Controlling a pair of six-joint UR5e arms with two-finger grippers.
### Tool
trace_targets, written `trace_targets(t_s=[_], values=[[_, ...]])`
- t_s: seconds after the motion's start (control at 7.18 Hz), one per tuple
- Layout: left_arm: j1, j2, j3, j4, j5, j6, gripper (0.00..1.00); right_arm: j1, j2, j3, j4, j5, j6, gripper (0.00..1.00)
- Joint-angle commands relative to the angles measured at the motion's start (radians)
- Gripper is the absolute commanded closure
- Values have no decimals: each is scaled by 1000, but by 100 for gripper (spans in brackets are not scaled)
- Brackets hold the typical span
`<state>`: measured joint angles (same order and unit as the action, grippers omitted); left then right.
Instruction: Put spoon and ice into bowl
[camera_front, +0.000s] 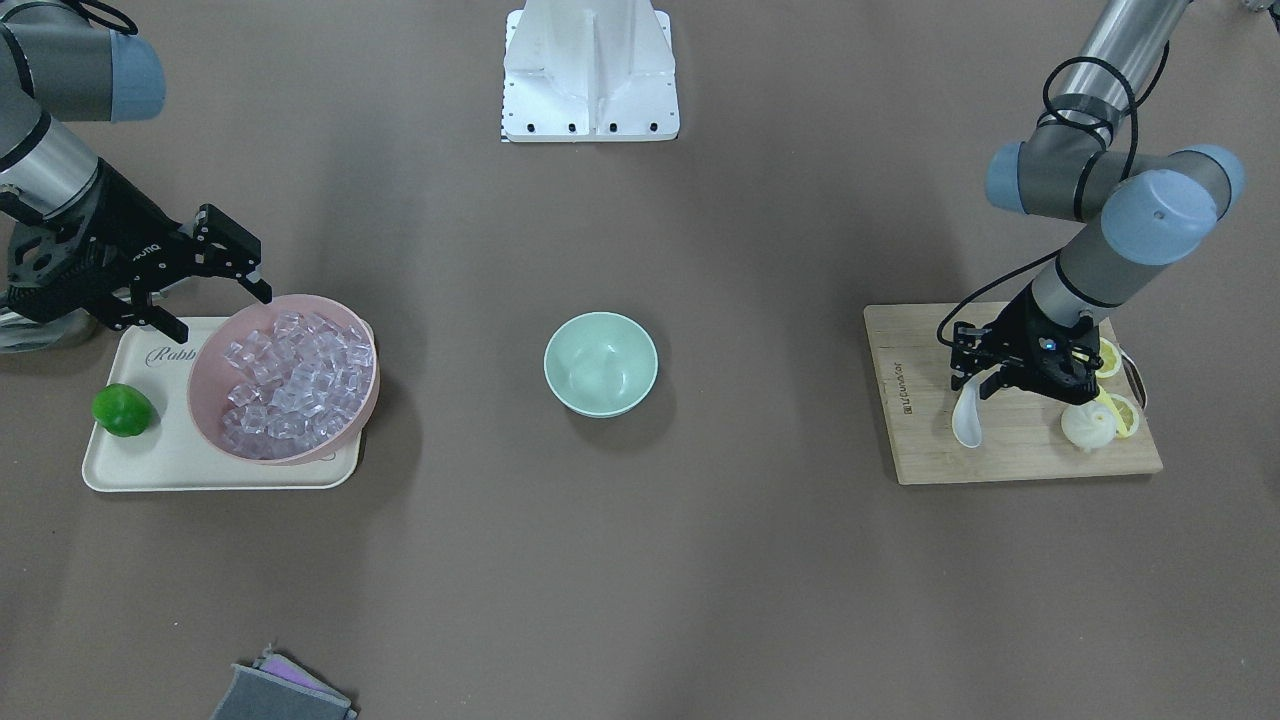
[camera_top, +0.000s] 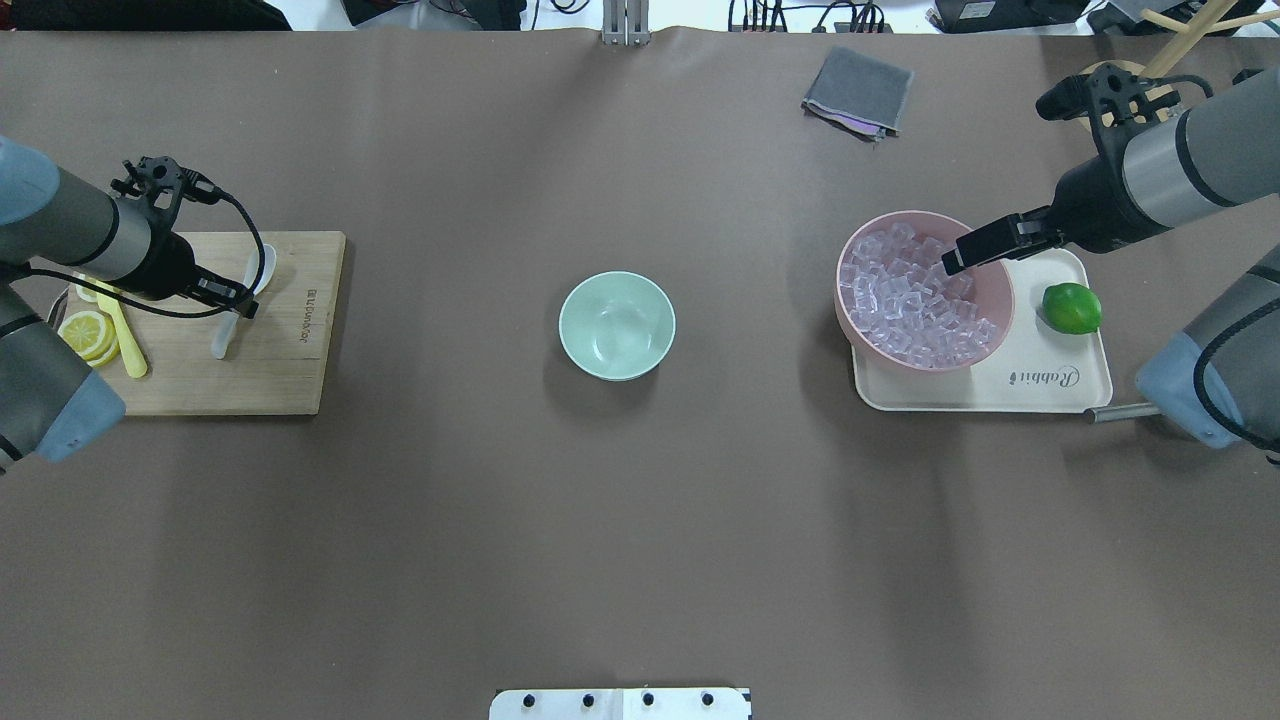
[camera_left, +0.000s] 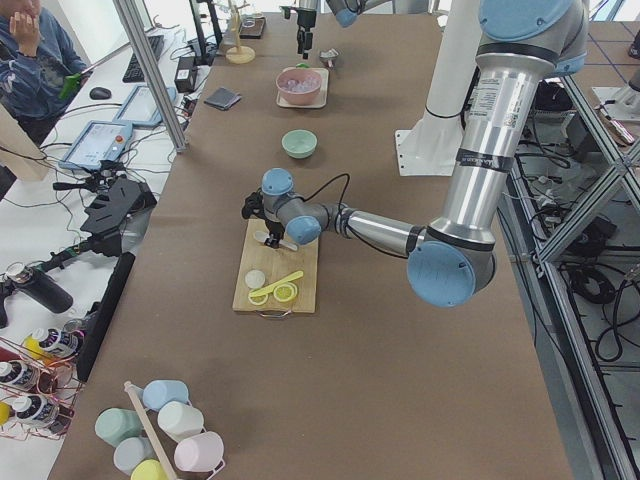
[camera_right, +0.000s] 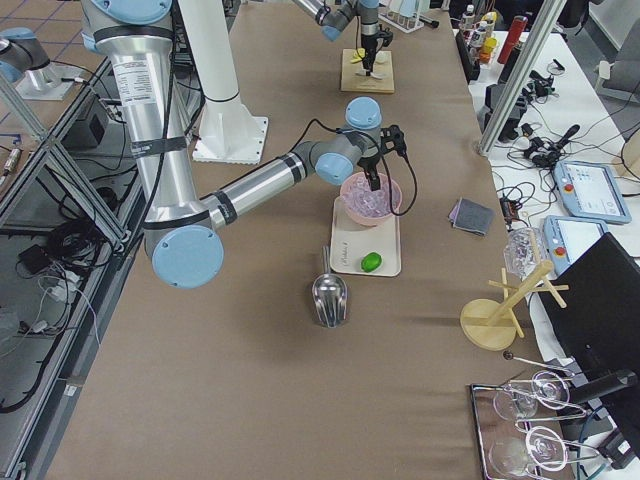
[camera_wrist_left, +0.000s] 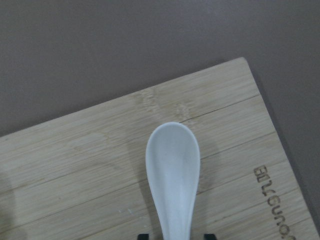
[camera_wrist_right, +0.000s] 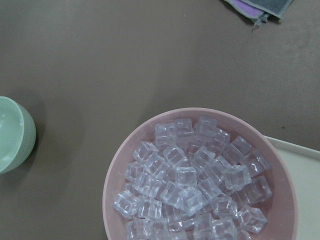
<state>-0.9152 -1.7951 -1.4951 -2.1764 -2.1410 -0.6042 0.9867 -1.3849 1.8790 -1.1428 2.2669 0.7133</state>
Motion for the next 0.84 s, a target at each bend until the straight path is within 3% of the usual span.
trace_targets(t_s=[0.0,0.14,0.56,0.7], values=[[1,-6,-1,19,-7,-2,100,0,1,-1,0,2,0,1],[1,-23,-20,70,-10,-26,100,-6,0,-1,0,0,0,1],[50,-188,-51,108,-8,-372,100,-40,3,-3,0,-41,0,1],[77,-276,-71,206,-1,-453,100,-60,3,-4,0,-70,0,2]])
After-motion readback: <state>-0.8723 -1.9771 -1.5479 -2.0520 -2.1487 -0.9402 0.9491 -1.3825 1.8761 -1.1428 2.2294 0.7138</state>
